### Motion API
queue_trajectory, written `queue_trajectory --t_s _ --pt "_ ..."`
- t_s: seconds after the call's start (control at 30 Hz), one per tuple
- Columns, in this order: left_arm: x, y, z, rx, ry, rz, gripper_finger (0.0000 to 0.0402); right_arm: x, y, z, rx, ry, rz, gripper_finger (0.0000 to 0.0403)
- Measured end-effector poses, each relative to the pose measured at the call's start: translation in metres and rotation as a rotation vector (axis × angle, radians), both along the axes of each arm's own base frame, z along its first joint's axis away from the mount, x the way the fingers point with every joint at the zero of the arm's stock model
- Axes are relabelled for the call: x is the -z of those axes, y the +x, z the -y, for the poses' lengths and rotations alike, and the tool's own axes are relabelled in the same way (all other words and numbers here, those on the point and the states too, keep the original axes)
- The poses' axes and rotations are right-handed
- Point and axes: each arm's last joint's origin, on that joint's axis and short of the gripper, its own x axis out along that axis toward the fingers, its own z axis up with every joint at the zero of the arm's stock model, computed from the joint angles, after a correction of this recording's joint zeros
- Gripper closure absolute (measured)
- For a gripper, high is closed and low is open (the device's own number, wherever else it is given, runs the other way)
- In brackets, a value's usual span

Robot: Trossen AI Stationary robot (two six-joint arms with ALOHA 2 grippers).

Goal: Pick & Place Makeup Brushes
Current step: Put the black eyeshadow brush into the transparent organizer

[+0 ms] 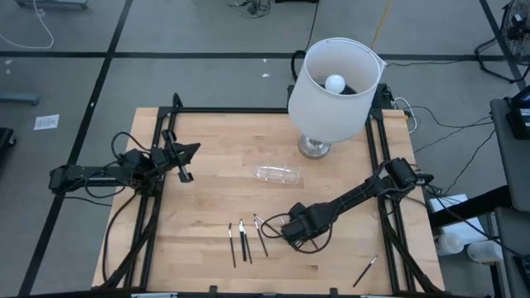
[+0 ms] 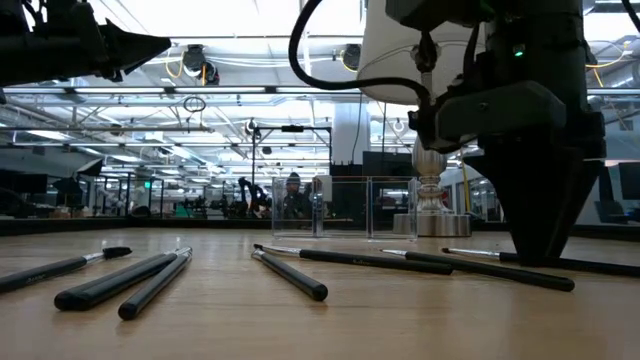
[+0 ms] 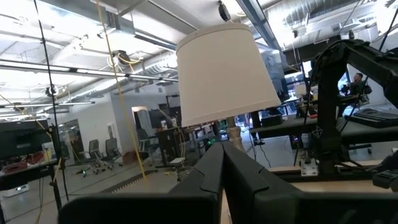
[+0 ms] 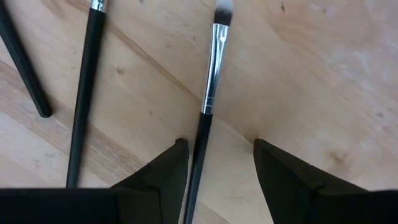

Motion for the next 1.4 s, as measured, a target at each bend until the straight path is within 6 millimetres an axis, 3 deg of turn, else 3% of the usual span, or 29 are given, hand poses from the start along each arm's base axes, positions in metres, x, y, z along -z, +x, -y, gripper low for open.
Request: queue_trajectory --t_s 0.33,0.77,0.93,1.4 --pt "0.000 0.000 0.000 0.000 0.000 0.001 0.0385 0.011 -0.005 0.002 -0.063 0.002 -0.005 0.0243" --pt "0.000 0.000 0.000 0.000 0.000 0.001 0.0385 0.021 -0.013 0.006 -0.087 -0.008 -0.040 0.0389" --pt "0.000 0.000 0.000 0.000 0.000 0.000 0.0385 0.019 -0.012 0.009 -0.090 -0.010 -0.035 0.0391" --pt "0.000 0.000 0.000 0.000 0.000 0.001 0.0385 -0.059 -0.017 0.001 -0.150 -0.187 0.425 0.0402"
